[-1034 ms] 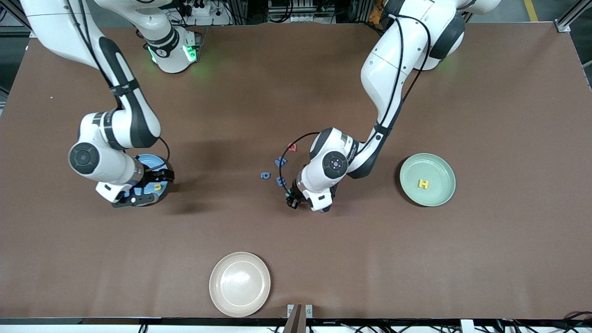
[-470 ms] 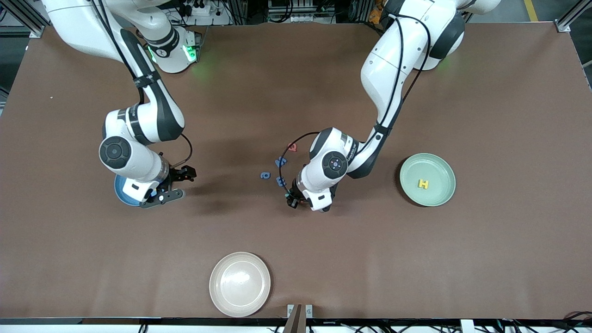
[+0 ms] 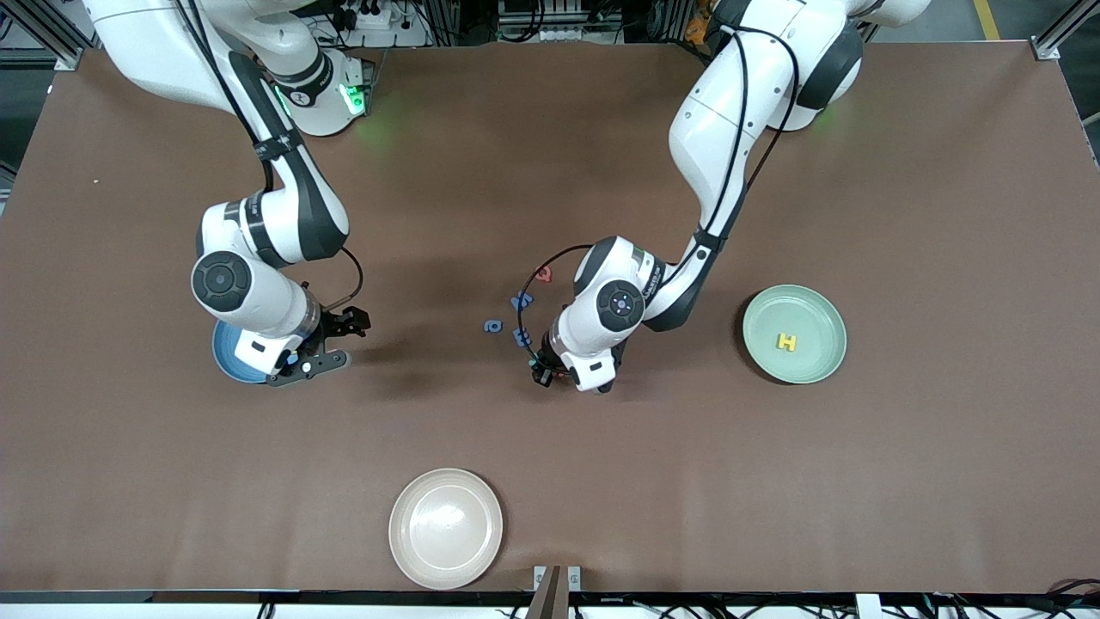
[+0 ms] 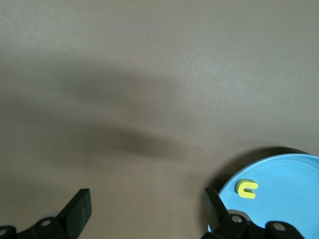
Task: Sort upper and lower case letters into plates
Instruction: 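Place the cyan R on the green plate while the right gripper reaches the w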
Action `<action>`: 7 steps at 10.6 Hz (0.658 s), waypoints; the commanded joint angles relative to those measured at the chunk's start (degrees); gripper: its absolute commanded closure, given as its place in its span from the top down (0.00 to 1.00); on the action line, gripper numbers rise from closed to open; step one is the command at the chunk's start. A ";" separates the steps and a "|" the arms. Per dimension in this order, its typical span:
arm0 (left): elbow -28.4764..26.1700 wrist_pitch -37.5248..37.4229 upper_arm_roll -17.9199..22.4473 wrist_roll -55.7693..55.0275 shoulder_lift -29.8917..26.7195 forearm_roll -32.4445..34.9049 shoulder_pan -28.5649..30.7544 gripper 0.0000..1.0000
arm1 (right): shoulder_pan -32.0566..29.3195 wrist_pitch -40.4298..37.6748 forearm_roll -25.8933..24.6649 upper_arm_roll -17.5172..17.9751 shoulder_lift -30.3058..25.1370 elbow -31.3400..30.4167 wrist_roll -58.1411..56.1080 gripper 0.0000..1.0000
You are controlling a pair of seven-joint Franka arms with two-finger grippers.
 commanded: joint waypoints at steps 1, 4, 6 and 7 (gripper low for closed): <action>0.90 -4.03 0.95 -0.02 -2.27 -1.21 -1.32 0.00 | 1.75 -0.86 -0.02 -0.14 0.33 1.95 -0.18 1.00; 0.63 -13.16 0.52 3.04 -9.04 5.81 1.39 0.00 | 3.95 -0.86 -0.02 -0.14 1.74 4.59 -0.18 1.00; -0.50 -18.88 -0.28 12.77 -13.17 6.44 4.21 0.00 | 6.92 -0.86 -0.02 -0.14 3.66 8.00 -0.09 1.00; -0.68 -22.74 -0.45 18.21 -15.11 9.58 5.35 0.00 | 8.94 -0.86 -0.02 -0.14 5.51 10.89 -0.18 1.00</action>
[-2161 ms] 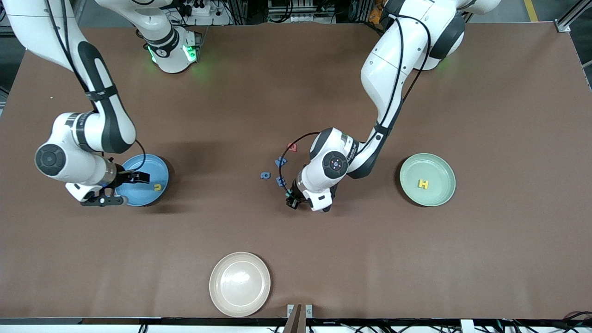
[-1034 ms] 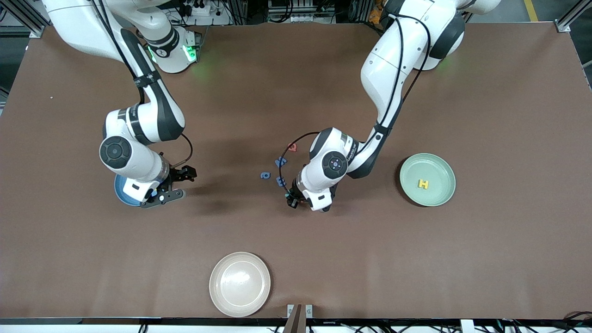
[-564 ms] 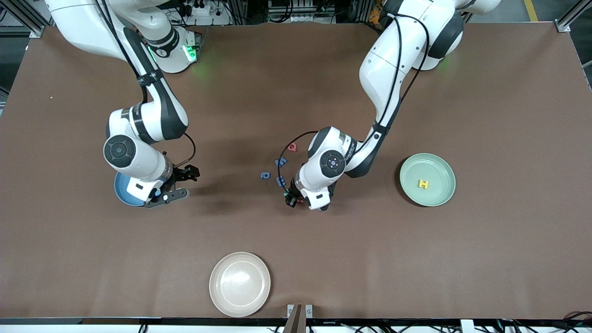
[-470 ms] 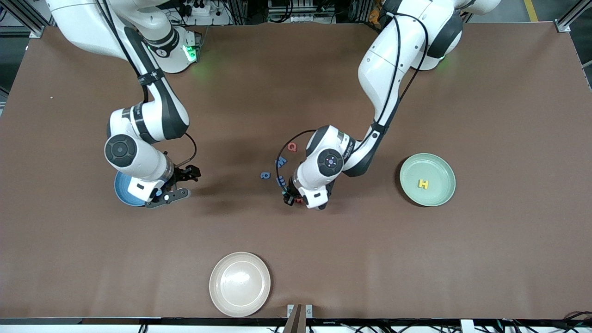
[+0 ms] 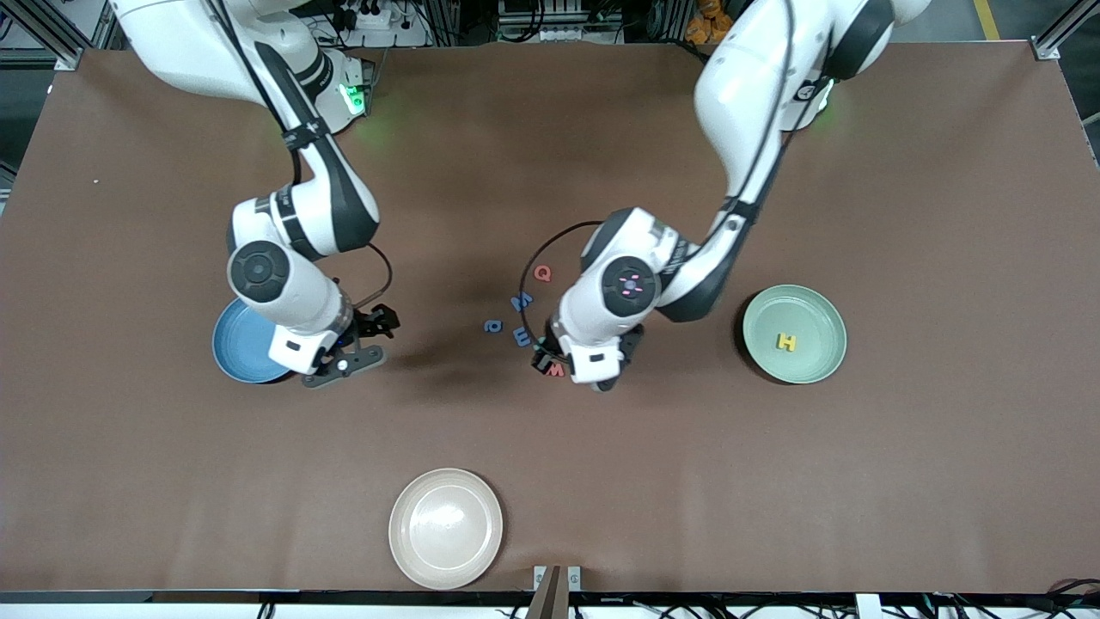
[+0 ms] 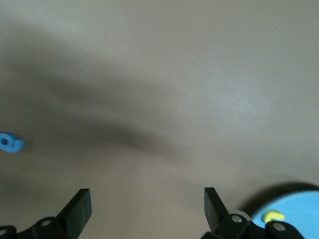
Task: Sort upper and lower case letters into plates
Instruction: 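Place the cyan R on the green plate while the right gripper reaches the w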
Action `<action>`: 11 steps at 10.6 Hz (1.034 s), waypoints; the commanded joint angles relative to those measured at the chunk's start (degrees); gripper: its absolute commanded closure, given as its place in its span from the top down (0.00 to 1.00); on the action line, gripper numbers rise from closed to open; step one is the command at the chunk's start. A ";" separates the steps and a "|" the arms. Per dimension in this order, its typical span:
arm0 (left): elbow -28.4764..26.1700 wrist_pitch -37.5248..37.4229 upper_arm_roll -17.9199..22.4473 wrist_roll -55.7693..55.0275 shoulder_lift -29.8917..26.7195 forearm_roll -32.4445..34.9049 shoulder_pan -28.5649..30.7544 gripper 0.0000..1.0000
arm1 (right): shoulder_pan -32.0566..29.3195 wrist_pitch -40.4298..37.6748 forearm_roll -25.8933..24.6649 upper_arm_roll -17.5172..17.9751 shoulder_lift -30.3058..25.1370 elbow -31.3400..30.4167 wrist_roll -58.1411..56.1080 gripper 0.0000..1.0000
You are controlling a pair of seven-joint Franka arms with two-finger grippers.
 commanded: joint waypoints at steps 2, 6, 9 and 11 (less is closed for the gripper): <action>-6.16 -9.58 -3.28 17.42 -8.41 7.56 6.35 0.00 | 6.98 -1.08 -0.02 -0.25 6.94 11.39 -0.32 1.00; -21.35 -14.52 -6.63 44.59 -19.57 17.05 18.30 0.00 | 14.37 -1.08 -0.55 -0.25 14.50 21.42 -3.03 1.00; -29.45 -14.17 -13.74 53.23 -22.49 25.58 30.42 0.00 | 16.93 -1.00 -0.64 -0.25 19.42 27.66 -14.43 1.00; -31.92 -13.65 -14.55 56.40 -22.50 26.47 34.14 0.00 | 18.33 -0.91 -0.90 -0.25 23.46 32.58 -22.52 1.00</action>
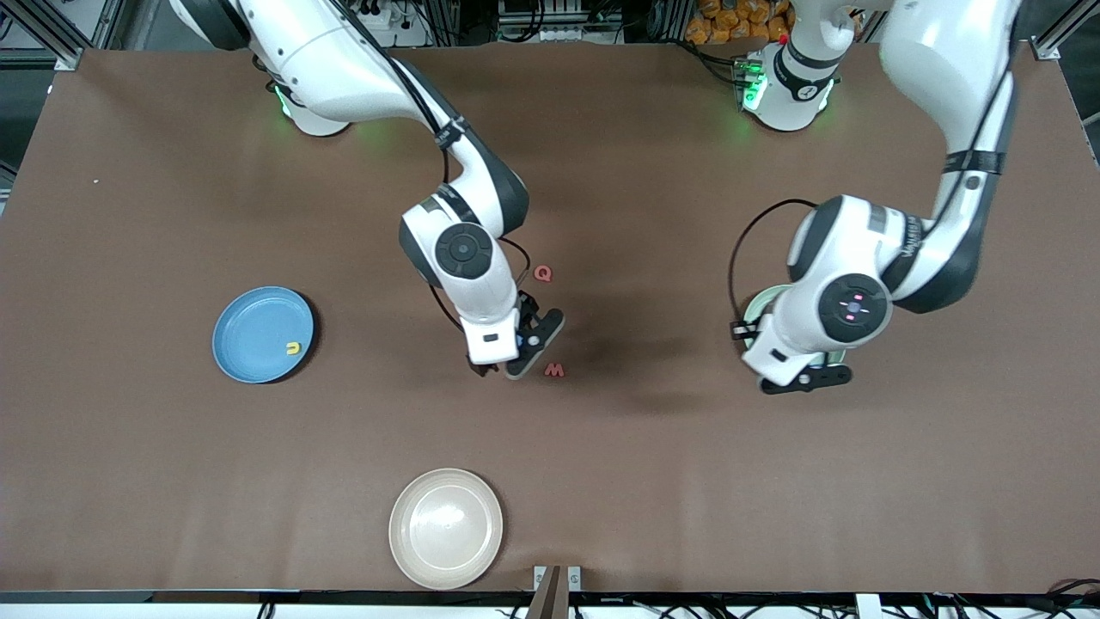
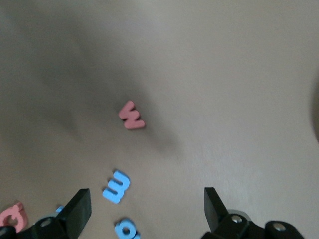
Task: Sort upper and lower case letters into plates
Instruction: 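Place the cyan R on the green plate while the right gripper reaches the w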
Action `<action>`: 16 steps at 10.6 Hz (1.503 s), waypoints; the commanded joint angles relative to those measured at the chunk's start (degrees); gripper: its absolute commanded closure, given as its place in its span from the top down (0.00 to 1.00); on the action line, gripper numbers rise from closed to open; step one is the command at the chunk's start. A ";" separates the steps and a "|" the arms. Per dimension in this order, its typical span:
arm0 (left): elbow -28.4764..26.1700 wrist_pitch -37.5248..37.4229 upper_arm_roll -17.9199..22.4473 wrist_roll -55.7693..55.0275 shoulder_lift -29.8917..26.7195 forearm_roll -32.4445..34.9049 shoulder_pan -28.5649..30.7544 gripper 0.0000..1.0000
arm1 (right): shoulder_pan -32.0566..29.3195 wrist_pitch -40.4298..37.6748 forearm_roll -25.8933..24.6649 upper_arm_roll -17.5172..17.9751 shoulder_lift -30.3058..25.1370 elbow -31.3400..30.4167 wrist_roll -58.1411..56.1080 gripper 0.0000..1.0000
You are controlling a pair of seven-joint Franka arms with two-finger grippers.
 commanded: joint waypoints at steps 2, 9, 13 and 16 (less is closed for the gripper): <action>-6.55 3.26 -1.60 5.98 -2.17 4.61 4.72 0.00 | 1.72 -0.74 -0.72 -0.28 8.27 10.70 -12.47 1.00; -13.32 11.27 -1.51 6.00 0.02 7.08 6.84 0.01 | 3.49 -0.92 -0.98 -0.37 14.53 16.34 -17.60 1.00; -13.06 11.54 -1.34 6.95 -0.14 7.08 7.01 1.00 | 3.84 0.05 -0.89 -0.37 16.90 17.57 -16.81 1.00; -12.45 9.79 -1.25 8.02 -4.17 7.07 6.84 1.00 | 3.75 2.76 -0.72 -0.37 17.52 17.57 -16.81 1.00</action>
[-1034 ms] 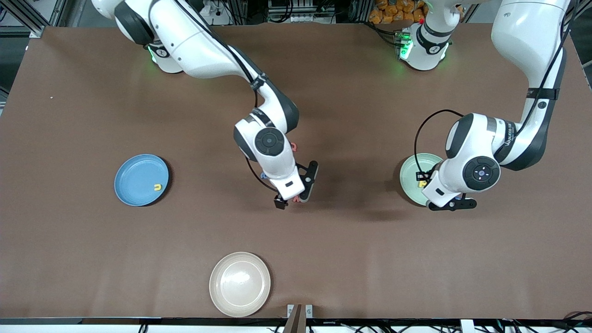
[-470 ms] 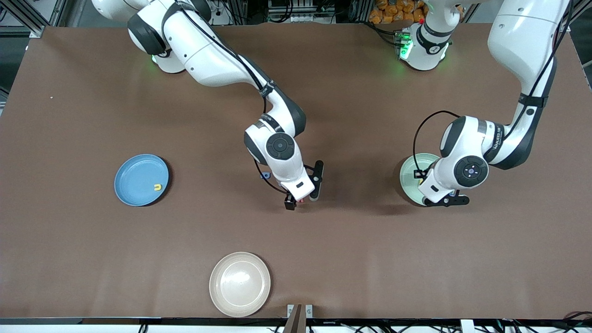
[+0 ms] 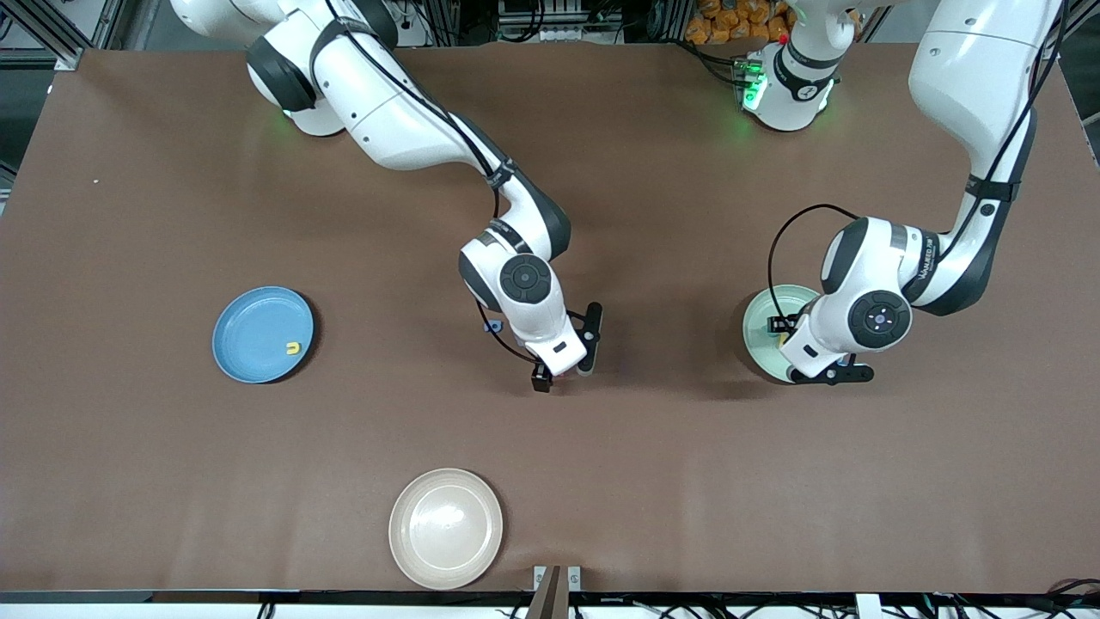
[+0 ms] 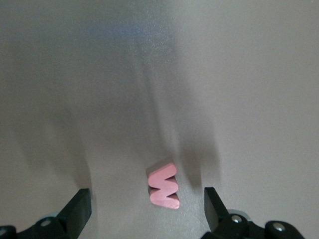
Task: Sort upper and lower case letters into plates
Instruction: 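Place the cyan R on the green plate while the right gripper reaches the w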
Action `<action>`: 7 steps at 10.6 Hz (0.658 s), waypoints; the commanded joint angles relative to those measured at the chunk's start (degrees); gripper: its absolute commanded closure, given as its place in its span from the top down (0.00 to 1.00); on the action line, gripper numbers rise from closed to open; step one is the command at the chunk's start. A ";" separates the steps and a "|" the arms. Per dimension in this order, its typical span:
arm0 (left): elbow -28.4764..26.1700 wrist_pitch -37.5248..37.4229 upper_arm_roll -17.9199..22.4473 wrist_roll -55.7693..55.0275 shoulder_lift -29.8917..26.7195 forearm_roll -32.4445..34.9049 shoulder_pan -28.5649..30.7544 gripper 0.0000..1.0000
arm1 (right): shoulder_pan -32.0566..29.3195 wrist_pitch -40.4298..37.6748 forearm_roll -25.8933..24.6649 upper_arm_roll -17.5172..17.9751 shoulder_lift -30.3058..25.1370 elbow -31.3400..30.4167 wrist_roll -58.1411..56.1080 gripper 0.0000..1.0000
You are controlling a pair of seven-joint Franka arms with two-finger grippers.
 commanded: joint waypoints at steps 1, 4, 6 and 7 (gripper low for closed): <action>0.24 -2.77 -0.74 1.73 -5.38 1.35 0.49 1.00 | 0.22 1.73 -0.53 -0.30 2.17 2.65 0.18 1.00; 2.61 -9.44 -1.00 2.62 -9.16 0.56 0.40 1.00 | 0.04 3.05 -0.44 -0.30 2.96 2.65 1.14 1.00; 6.72 -15.50 -1.09 2.62 -11.27 -1.19 0.05 1.00 | 0.13 3.14 -0.44 -0.30 2.97 2.65 1.85 1.00; 9.01 -18.31 -1.00 2.62 -11.45 -2.33 0.05 1.00 | 0.04 3.40 -0.35 -0.30 3.14 2.65 1.85 1.00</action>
